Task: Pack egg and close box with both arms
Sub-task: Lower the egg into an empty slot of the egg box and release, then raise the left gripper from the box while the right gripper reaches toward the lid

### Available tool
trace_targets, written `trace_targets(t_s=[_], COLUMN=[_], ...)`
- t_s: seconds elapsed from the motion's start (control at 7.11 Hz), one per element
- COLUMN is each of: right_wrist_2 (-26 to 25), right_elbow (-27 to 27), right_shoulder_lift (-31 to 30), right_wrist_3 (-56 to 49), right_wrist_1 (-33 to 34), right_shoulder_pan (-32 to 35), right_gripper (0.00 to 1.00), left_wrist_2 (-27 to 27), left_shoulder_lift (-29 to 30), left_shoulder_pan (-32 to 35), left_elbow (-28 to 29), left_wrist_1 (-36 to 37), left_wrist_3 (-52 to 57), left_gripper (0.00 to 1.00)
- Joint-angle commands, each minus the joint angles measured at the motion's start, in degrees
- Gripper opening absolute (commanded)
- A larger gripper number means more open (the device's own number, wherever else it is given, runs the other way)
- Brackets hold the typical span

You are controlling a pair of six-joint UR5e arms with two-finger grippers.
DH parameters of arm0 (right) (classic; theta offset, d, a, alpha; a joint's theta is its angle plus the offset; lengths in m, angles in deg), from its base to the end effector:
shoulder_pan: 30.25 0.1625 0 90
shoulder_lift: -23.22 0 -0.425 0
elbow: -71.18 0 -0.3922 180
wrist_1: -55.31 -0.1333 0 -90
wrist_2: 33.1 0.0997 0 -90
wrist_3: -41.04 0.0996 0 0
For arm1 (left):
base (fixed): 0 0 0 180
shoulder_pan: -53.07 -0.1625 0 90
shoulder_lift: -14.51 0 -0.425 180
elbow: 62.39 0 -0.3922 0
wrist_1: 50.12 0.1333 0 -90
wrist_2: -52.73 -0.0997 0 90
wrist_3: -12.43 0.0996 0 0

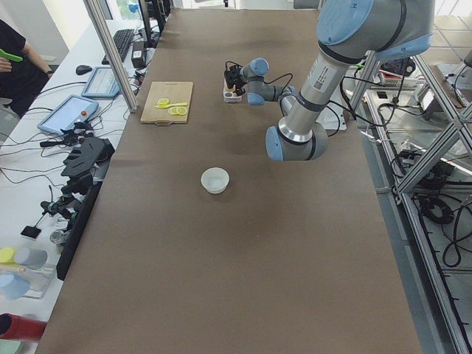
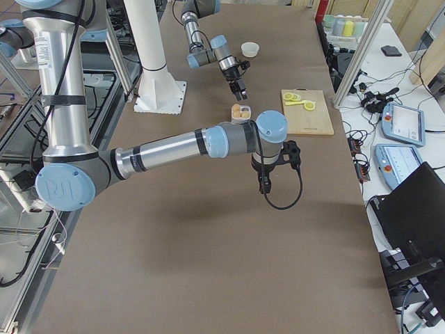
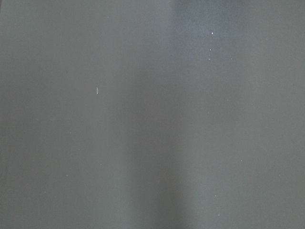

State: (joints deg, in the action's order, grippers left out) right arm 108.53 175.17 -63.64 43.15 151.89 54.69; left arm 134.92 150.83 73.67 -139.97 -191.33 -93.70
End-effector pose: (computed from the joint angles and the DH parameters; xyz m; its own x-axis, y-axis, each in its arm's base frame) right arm 0.0102 -0.5103 0.5139 0.6084 -0.1615 0.7770 0.0643 0.9859 0.1546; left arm 0.6408 -0.3977 0.1463 -0.0554 -0.2732 -0.9604 0.4788 0.8368 -0.2657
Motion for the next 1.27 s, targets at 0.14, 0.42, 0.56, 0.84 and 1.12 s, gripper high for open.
trace_targets(t_s=[0.14, 0.42, 0.56, 0.84, 1.12], right_wrist_2=[8.6, 15.4, 18.4, 18.5, 14.5], right_elbow=[-0.1, -0.6, -1.0, -1.3, -0.5], right_shoulder_lift=[2.7, 4.7, 4.7, 6.5, 9.7], right_wrist_3=[6.3, 12.1, 12.5, 13.2, 21.6], right_wrist_1=[-0.5, -1.4, -1.4, -2.1, -2.2], right_shoulder_pan=[0.0, -0.1, -0.3, -1.3, -5.8], right_gripper=[1.0, 1.0, 1.0, 1.0, 1.0], left_wrist_2=[0.2, 0.2, 0.3, 0.4, 0.4], left_shoulder_lift=[-0.2, -0.5, -0.6, -0.7, -0.9], left_shoulder_pan=[1.0, 1.2, 1.3, 1.5, 1.8], left_elbow=[0.0, 0.0, 0.0, 0.0, 0.0], left_wrist_1=[0.1, 0.1, 0.1, 0.3, 0.4], left_wrist_3=[0.0, 0.0, -0.6, -0.6, -0.6], left_gripper=[0.98, 0.94, 0.58, 0.13, 0.13])
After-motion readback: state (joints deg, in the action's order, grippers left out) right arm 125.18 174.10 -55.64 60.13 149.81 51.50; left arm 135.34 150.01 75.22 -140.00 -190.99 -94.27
